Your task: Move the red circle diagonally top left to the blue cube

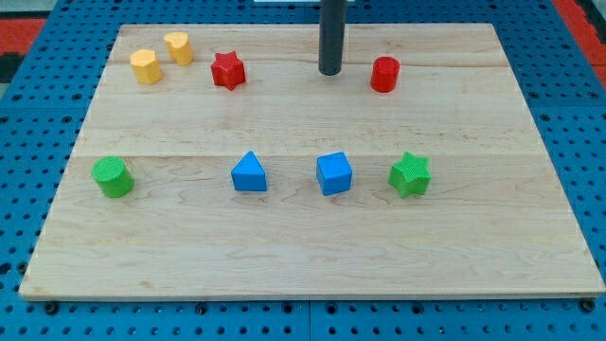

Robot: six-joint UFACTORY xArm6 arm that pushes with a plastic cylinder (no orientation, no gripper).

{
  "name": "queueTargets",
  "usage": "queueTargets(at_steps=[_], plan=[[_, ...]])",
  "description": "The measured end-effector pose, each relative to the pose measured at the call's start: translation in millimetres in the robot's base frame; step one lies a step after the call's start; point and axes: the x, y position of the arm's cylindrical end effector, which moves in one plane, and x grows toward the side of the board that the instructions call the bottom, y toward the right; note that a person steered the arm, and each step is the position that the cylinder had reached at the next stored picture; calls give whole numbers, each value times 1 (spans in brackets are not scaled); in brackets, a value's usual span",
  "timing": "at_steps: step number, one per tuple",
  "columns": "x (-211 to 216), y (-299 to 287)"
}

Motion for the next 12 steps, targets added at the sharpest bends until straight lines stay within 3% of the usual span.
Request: queueTargets(at_steps=[1, 2, 3, 5, 8, 12], plan=[[5, -96], [-35, -162], [-38, -121], [-44, 71], [-44, 164], [-41, 187]])
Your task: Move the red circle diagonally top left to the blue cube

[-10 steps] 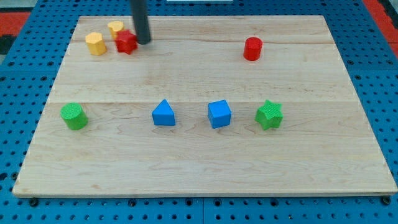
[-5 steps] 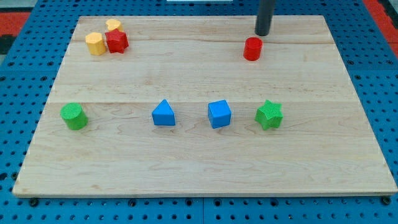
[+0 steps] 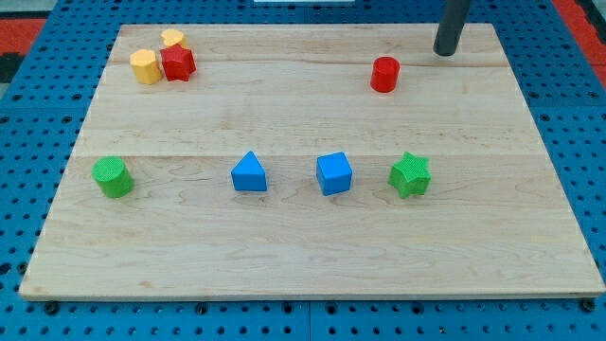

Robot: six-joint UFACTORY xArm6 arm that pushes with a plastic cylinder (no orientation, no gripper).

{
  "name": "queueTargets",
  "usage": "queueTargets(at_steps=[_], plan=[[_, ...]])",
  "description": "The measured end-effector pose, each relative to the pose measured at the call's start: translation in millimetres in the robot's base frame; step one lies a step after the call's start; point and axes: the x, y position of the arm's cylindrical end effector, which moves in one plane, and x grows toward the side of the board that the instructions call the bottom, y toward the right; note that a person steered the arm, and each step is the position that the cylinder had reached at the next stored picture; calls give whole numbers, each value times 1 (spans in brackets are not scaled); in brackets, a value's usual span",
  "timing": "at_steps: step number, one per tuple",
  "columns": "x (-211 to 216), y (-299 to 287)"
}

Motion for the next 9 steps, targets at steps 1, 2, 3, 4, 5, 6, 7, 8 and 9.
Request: queueTargets(at_steps=[1, 2, 3, 4, 5, 6, 7, 8, 9], plan=[[0, 3], [0, -3], [22, 15], [68, -6], [40, -111], [26, -191], [42, -154], [50, -99], [18, -134]])
